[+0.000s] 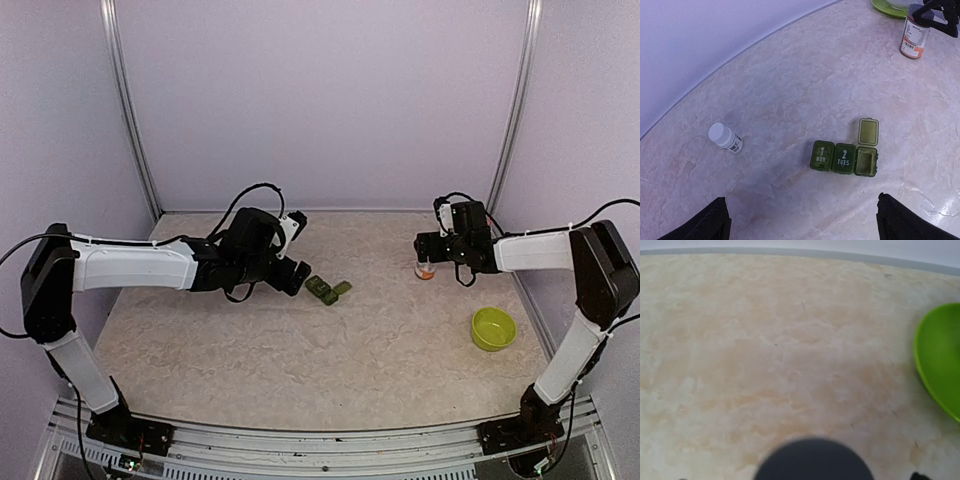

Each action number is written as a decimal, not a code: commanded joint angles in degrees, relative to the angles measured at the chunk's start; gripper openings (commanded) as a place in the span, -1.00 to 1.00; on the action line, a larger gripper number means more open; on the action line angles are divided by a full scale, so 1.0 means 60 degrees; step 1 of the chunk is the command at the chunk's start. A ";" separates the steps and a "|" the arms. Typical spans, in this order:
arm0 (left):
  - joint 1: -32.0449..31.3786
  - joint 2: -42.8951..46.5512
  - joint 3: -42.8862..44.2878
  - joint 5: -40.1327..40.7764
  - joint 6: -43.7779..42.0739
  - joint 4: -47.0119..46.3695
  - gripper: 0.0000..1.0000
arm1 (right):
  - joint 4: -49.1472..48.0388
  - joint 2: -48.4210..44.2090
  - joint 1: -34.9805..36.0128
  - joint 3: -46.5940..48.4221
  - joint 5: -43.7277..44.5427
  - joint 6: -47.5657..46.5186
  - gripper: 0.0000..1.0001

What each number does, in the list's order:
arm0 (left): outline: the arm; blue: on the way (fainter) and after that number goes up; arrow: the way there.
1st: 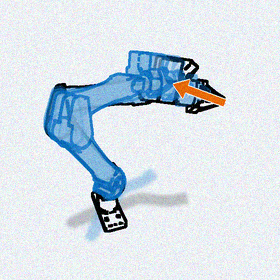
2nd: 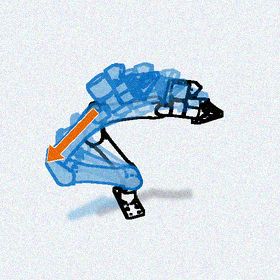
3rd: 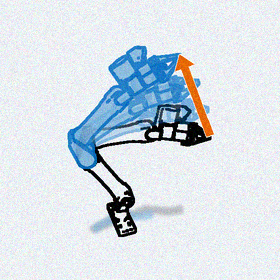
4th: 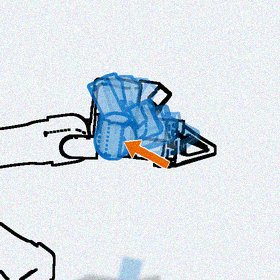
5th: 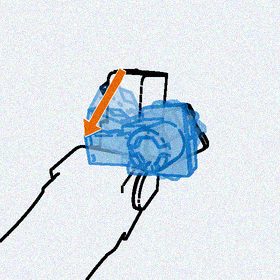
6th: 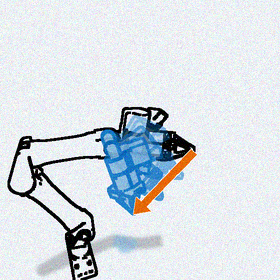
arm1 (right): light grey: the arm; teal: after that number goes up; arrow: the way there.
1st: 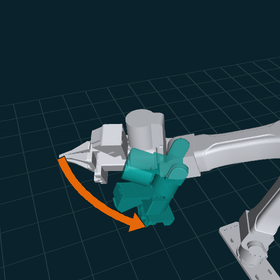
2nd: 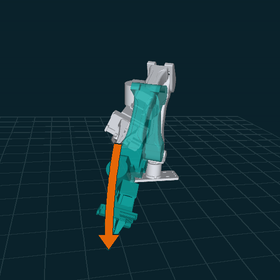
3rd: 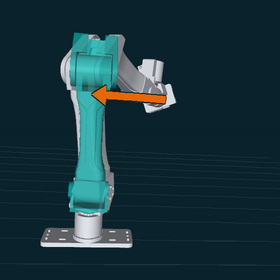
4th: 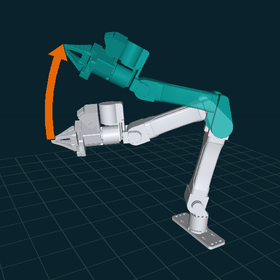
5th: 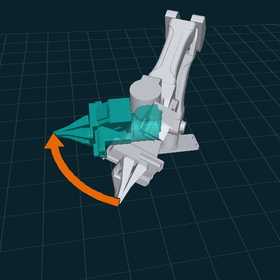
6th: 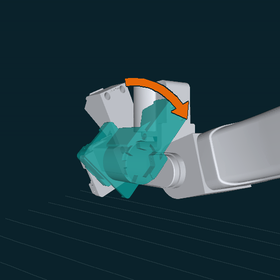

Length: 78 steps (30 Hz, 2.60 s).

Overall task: Sort the pills into containers
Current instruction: Pick up the pill bottle from the center of the board, then place the pill bottle at the center of the board.

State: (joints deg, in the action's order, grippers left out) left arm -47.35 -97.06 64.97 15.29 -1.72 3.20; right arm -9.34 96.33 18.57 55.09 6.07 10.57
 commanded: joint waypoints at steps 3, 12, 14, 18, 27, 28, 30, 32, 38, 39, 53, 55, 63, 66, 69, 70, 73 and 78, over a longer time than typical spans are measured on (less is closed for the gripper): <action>-0.0062 0.0381 -0.0163 0.0297 0.0307 0.0051 0.98 | 0.0014 0.0872 -0.0106 0.0755 -0.0319 -0.0194 0.87; -0.0062 0.0380 -0.0311 0.0323 0.0382 0.0010 0.98 | 0.0122 0.1156 -0.0106 0.0799 -0.0311 -0.0247 0.64; -0.0062 0.0357 -0.0311 0.0323 0.0401 -0.0006 0.98 | 0.0114 0.1177 -0.0106 0.0780 -0.0311 -0.0300 0.53; -0.0062 0.0331 -0.0325 0.0346 0.0445 -0.0028 0.98 | 0.0095 0.1261 -0.0103 0.0796 -0.0317 -0.0380 0.30; -0.0062 0.0371 -0.0385 0.0366 0.0458 -0.0021 0.97 | 0.0071 0.0969 -0.0018 0.0582 -0.1120 -0.0443 -0.17; -0.0062 0.0383 -0.0391 0.0372 0.0461 -0.0019 0.98 | 0.0068 0.0862 0.0026 0.0507 -0.1182 -0.0456 -0.17; -0.0072 0.0405 -0.0388 0.0394 0.0461 -0.0013 0.98 | 0.0122 0.0578 0.0160 0.0372 -0.1316 -0.0496 -0.18; -0.0068 0.0412 -0.0397 0.0433 0.0468 -0.0021 0.98 | 0.0202 0.0246 0.0380 0.0224 -0.1376 -0.0608 -0.18; -0.0062 0.0530 -0.0473 0.0472 0.0546 -0.0252 0.98 | 0.0537 -0.0742 0.1250 -0.0312 -0.1482 -0.0927 -0.18; -0.0055 0.0573 -0.0503 0.0462 0.0549 -0.0319 0.98 | 0.0553 -0.0973 0.1429 -0.0434 -0.1506 -0.0981 -0.18; -0.0047 0.1306 -0.0846 0.0097 0.0586 -0.0608 0.98 | 0.0672 -0.1952 0.3561 -0.1234 -0.1741 -0.1936 -0.16; -0.0051 0.1410 -0.0889 0.0064 0.0573 -0.0622 0.98 | 0.0658 -0.1804 0.3793 -0.1255 -0.1796 -0.2061 -0.15; -0.0076 0.1554 -0.0955 -0.0014 0.0591 -0.0550 0.98 | 0.0786 -0.1224 0.4436 -0.1088 -0.1868 -0.2395 -0.14; -0.0099 0.1571 -0.0979 -0.0071 0.0608 -0.0574 0.97 | 0.0859 -0.0997 0.4566 -0.1017 -0.1853 -0.2484 -0.14; -0.0128 0.1586 -0.0985 -0.0075 0.0602 -0.0565 0.97 | 0.0904 -0.0823 0.4659 -0.0955 -0.1892 -0.2521 -0.13; -0.0134 0.1571 -0.0985 -0.0099 0.0607 -0.0577 0.98 | 0.0941 -0.0759 0.4683 -0.0941 -0.1890 -0.2546 -0.12; -0.0157 0.1571 -0.0956 -0.0126 0.0584 -0.0574 0.98 | 0.0997 -0.0704 0.4750 -0.0868 -0.1847 -0.2594 -0.06; -0.0201 0.1529 -0.0877 -0.0180 0.0530 -0.0564 0.98 | 0.1049 -0.0921 0.4772 -0.0928 -0.1934 -0.2622 0.22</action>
State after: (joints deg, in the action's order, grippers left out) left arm -48.05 -89.41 59.72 15.14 1.30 0.80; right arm -3.51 91.31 46.50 48.73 -4.97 -4.54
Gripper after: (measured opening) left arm 0.988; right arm 0.548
